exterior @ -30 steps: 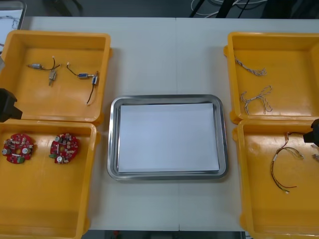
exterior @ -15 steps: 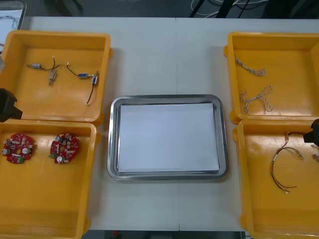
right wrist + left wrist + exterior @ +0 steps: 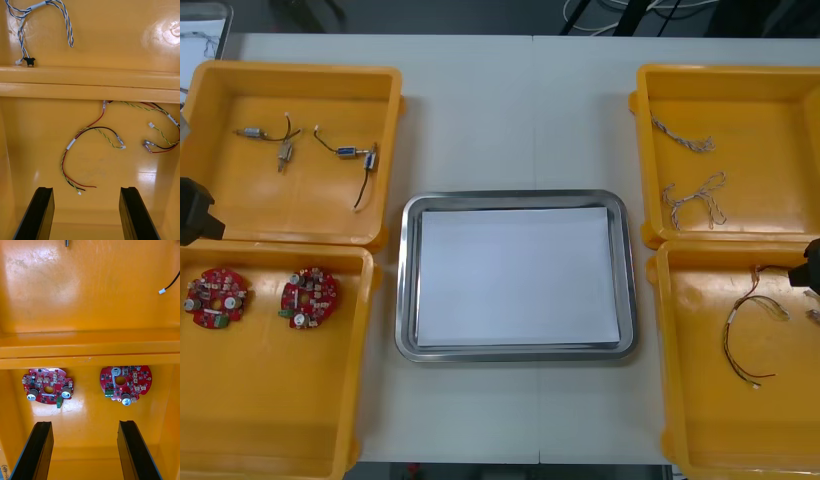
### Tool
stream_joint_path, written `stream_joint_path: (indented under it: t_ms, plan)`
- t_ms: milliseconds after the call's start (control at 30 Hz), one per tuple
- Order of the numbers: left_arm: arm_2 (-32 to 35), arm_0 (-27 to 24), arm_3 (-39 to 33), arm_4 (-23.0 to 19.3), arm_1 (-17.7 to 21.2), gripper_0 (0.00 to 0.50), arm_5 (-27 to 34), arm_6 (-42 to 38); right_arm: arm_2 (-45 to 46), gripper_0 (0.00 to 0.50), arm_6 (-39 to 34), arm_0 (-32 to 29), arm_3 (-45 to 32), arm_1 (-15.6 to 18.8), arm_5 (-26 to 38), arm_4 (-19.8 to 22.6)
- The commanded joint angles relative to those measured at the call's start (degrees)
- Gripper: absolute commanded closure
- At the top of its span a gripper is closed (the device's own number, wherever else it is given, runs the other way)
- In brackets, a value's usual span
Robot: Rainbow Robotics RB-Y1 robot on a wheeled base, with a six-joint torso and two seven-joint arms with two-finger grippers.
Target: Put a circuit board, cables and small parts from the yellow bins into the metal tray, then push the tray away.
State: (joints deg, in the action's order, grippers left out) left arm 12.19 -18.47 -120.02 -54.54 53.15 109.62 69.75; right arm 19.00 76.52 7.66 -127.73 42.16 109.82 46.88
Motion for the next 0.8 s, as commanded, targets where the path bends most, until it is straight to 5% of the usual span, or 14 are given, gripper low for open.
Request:
stream_joint_path:
  t_ms: [33, 800]
  plan:
    - [1.70, 1.07, -0.22, 0.48, -0.50, 0.000, 0.38, 1.71, 1.57, 0.000, 0.83, 1.22, -0.24, 2.23, 0.18, 0.05]
    - [0.64, 2.83, 0.57, 0.04, -3.40, 0.000, 0.38, 1.89, -0.19, 0.000, -1.11, -1.68, 0.72, -2.96, 0.18, -3.11]
